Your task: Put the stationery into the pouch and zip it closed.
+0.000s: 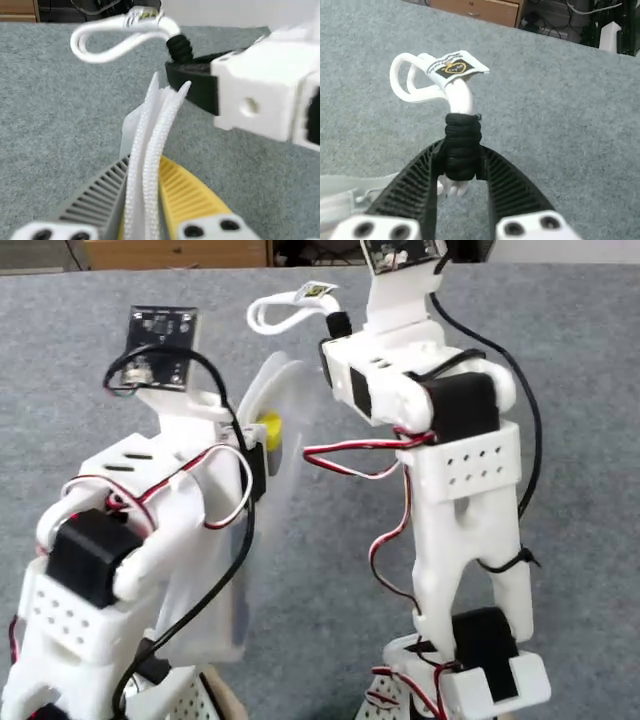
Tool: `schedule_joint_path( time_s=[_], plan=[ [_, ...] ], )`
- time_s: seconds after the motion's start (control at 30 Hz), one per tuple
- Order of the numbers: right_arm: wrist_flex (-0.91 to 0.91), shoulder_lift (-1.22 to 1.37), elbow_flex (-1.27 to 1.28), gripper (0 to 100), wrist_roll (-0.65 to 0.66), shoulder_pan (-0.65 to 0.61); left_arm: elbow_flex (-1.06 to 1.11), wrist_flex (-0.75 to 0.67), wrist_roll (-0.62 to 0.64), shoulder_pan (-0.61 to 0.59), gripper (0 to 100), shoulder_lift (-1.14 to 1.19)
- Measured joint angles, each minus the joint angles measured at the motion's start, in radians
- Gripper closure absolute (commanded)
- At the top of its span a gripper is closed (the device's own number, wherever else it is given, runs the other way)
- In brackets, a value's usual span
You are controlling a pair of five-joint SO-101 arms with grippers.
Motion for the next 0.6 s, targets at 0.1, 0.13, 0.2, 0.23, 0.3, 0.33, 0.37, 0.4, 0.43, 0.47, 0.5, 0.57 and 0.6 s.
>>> schedule_joint_path(
  time_s=[0.1, 0.13, 0.2, 0.23, 0.3, 0.33, 0.37, 0.4, 0.43, 0.47, 0.5, 0.57, 0.6],
  plan=[
    [-0.035, -0.002, 0.058, 98.6, 0.020, 0.000, 0.000, 0.009, 0.003, -0.002, 97, 0.002],
    [-0.048, -0.002, 0.072, 98.6, 0.023, 0.000, 0.000, 0.009, 0.003, -0.005, 97, 0.002],
    [-0.064, -0.002, 0.083, 98.6, 0.025, 0.002, -0.002, 0.009, 0.003, -0.005, 97, 0.002],
    [-0.066, 0.000, 0.084, 98.6, 0.025, 0.005, -0.002, 0.009, 0.003, -0.005, 97, 0.002],
    [-0.066, 0.000, 0.075, 98.6, 0.025, 0.015, -0.002, 0.009, 0.006, -0.005, 97, 0.002],
    [-0.063, 0.002, 0.054, 98.6, 0.025, 0.018, -0.003, 0.009, 0.009, -0.005, 97, 0.002],
    [-0.063, 0.006, 0.032, 98.6, 0.025, 0.018, -0.003, 0.008, 0.014, -0.005, 97, 0.000],
    [-0.061, 0.011, 0.021, 98.6, 0.025, 0.023, -0.011, 0.008, 0.023, -0.005, 97, 0.000],
    [-0.061, 0.015, 0.020, 98.6, 0.025, 0.028, -0.029, 0.012, 0.028, -0.005, 97, 0.000],
    [-0.061, 0.021, 0.015, 98.6, 0.028, 0.032, -0.044, 0.021, 0.029, -0.005, 97, 0.002],
    [-0.061, 0.025, 0.028, 98.6, 0.028, 0.035, -0.064, 0.037, 0.031, -0.005, 97, 0.002],
    [-0.061, 0.032, 0.044, 98.6, 0.028, 0.049, -0.101, 0.066, 0.031, -0.005, 97, 0.003],
    [-0.061, 0.037, 0.049, 98.6, 0.028, 0.057, -0.118, 0.072, 0.031, -0.005, 97, 0.005]
  ],
)
